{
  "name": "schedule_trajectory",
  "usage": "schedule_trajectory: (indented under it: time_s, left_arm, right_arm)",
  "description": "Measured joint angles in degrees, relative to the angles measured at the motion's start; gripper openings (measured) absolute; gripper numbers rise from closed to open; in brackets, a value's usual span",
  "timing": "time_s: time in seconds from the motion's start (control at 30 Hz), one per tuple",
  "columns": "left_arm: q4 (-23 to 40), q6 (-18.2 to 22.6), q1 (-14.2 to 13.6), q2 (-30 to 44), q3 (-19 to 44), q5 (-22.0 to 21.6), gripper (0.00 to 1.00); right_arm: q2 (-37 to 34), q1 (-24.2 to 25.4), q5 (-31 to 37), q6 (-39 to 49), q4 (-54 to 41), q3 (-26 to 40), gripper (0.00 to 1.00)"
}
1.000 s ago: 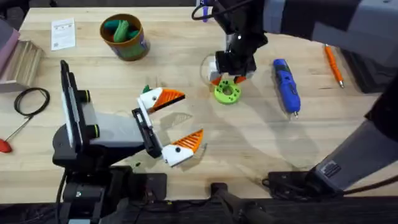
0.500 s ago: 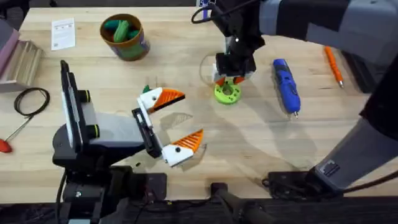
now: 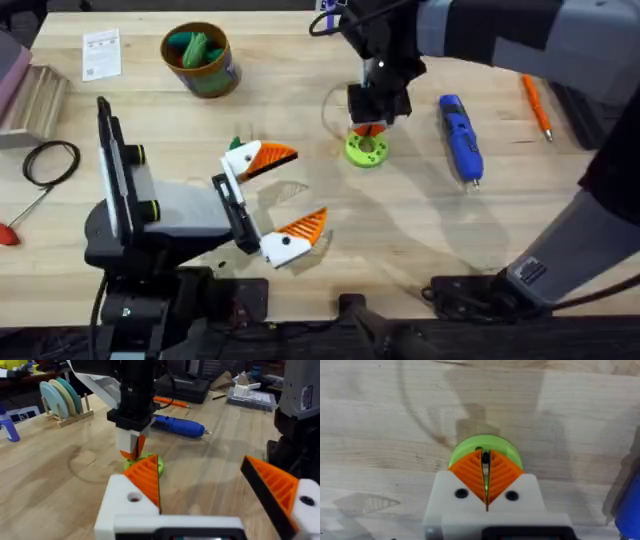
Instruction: Pick up the gripper from the table and insert it into the empty holder that is missing its gripper. Then pick up a screw, insert it into the mounting hole, and use the screwdriver to tighten it. Finally, clean up the table by picking up the vegetable and placing it into the bucket.
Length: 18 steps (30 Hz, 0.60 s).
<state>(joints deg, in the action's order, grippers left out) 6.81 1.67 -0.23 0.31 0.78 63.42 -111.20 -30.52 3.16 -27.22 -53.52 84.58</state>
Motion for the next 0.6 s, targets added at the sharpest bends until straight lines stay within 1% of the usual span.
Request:
schedule_trajectory:
  time_s: [0.47,0.6]
  left_arm:
    - [0.01,0.00,0.00,-0.02,0.00,0.00,0.986]
    - [0.00,0.00,0.00,0.00,0.00,0.00,0.986]
  right_arm:
    - [0.22,0.00,0.00,0.00,-0.73,0.00,0.007]
    - [3.27,-0.06,0.00,0.02,-2.80,0.35,0.007]
